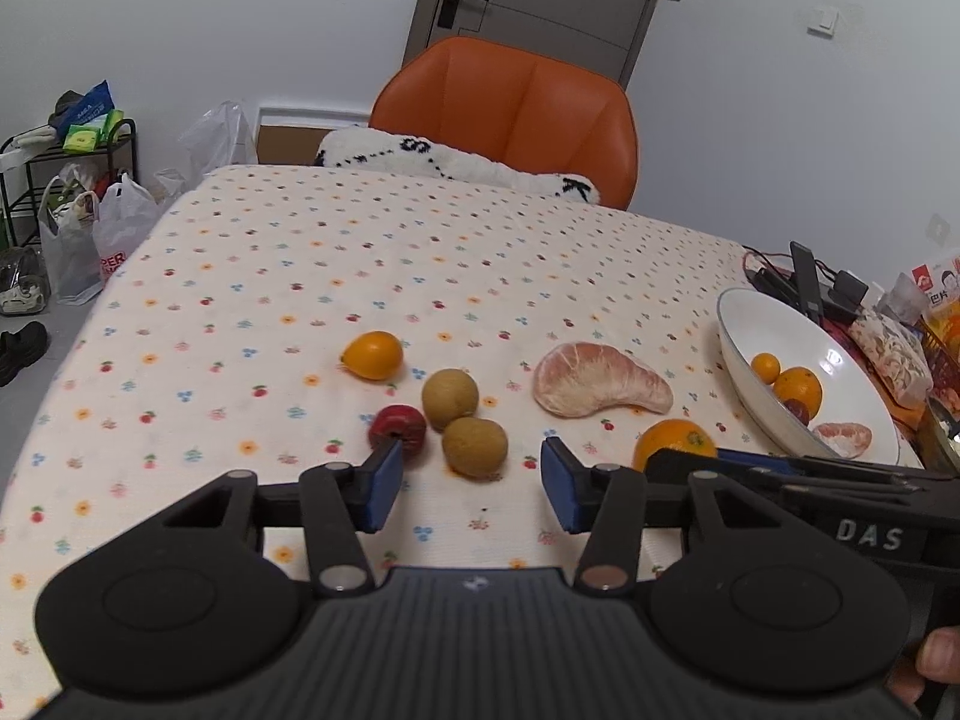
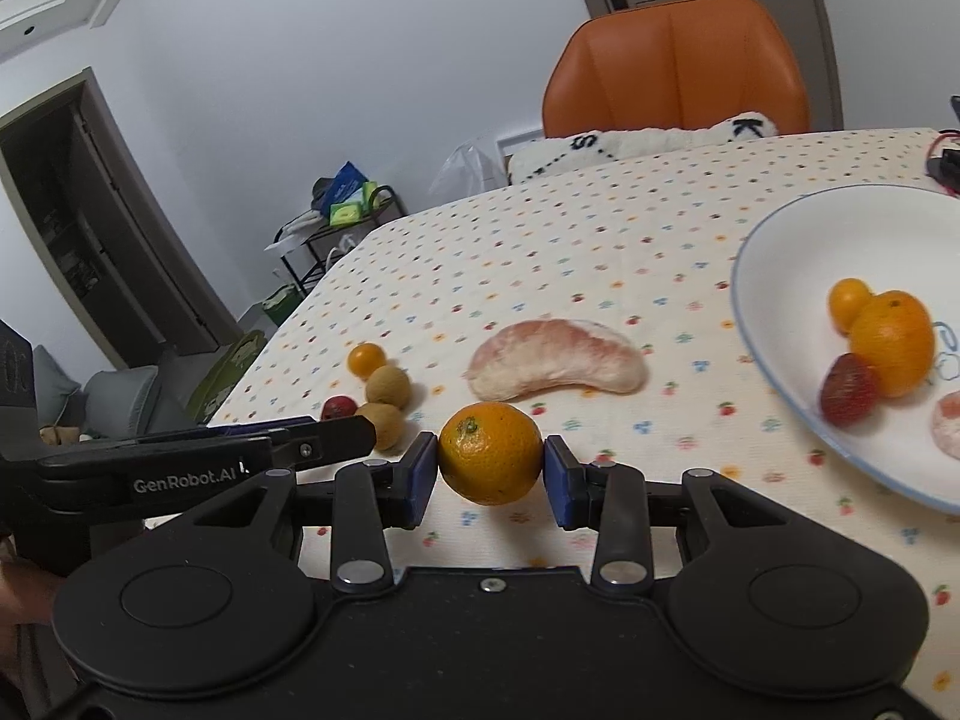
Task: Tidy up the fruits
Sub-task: 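Grasp the round orange with right tool while left tool grasps a brown kiwi, then carry orange and kiwi over the white plate and open both tools, then withdraw both tools from the plate back toward the remaining fruit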
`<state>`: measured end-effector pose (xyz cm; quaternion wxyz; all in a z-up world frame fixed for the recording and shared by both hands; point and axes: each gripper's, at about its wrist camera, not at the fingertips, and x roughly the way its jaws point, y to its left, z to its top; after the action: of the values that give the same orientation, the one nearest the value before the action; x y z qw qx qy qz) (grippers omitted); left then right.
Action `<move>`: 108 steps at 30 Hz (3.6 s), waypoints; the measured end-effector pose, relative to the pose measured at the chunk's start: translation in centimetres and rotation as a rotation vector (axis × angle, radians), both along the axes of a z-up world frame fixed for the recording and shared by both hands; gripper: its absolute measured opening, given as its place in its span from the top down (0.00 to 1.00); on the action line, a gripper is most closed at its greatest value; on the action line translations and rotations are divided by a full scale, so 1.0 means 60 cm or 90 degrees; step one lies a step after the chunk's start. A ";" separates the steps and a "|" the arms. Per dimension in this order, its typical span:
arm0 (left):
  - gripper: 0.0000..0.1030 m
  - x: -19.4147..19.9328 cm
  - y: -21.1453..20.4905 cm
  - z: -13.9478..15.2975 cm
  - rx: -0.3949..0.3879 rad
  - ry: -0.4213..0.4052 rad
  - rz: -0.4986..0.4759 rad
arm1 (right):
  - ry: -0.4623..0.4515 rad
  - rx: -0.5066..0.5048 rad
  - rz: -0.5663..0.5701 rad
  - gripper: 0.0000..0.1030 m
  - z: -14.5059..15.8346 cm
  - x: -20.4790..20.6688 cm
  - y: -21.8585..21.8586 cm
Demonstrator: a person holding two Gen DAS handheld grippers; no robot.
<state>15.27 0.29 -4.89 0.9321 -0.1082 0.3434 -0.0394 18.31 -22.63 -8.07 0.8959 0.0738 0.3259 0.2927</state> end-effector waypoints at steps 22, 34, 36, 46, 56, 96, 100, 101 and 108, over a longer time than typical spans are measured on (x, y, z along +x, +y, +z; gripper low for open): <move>0.76 0.024 -0.059 0.013 0.030 -0.003 0.010 | -0.032 0.036 -0.028 0.65 0.023 0.011 -0.079; 0.76 0.040 -0.115 0.044 0.028 -0.035 -0.024 | -0.056 0.050 -0.071 0.65 0.042 0.007 -0.131; 0.76 0.043 -0.125 0.047 0.027 -0.038 -0.030 | -0.058 0.051 -0.078 0.65 0.045 0.007 -0.142; 0.76 0.063 -0.179 0.058 0.028 -0.048 -0.072 | -0.068 0.054 -0.131 0.65 0.048 0.007 -0.200; 0.76 0.093 -0.235 0.057 0.029 -0.049 -0.111 | -0.072 0.052 -0.176 0.65 0.048 0.016 -0.249; 0.25 0.150 -0.323 0.040 0.033 -0.045 -0.139 | -0.075 0.077 -0.191 0.57 0.028 0.084 -0.313; 0.25 0.147 -0.309 0.048 0.032 -0.057 -0.125 | -0.083 0.077 -0.194 0.52 0.033 0.078 -0.312; 0.25 0.145 -0.304 0.049 0.031 -0.060 -0.122 | -0.087 0.076 -0.193 0.50 0.035 0.075 -0.311; 0.25 0.129 -0.261 0.058 0.025 -0.062 -0.086 | -0.096 0.074 -0.195 0.42 0.045 0.063 -0.303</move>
<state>23.03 -15.37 -1.43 0.9449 -0.0647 0.3046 -0.1005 22.09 -40.80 -5.38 0.9463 0.1521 0.2249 0.1755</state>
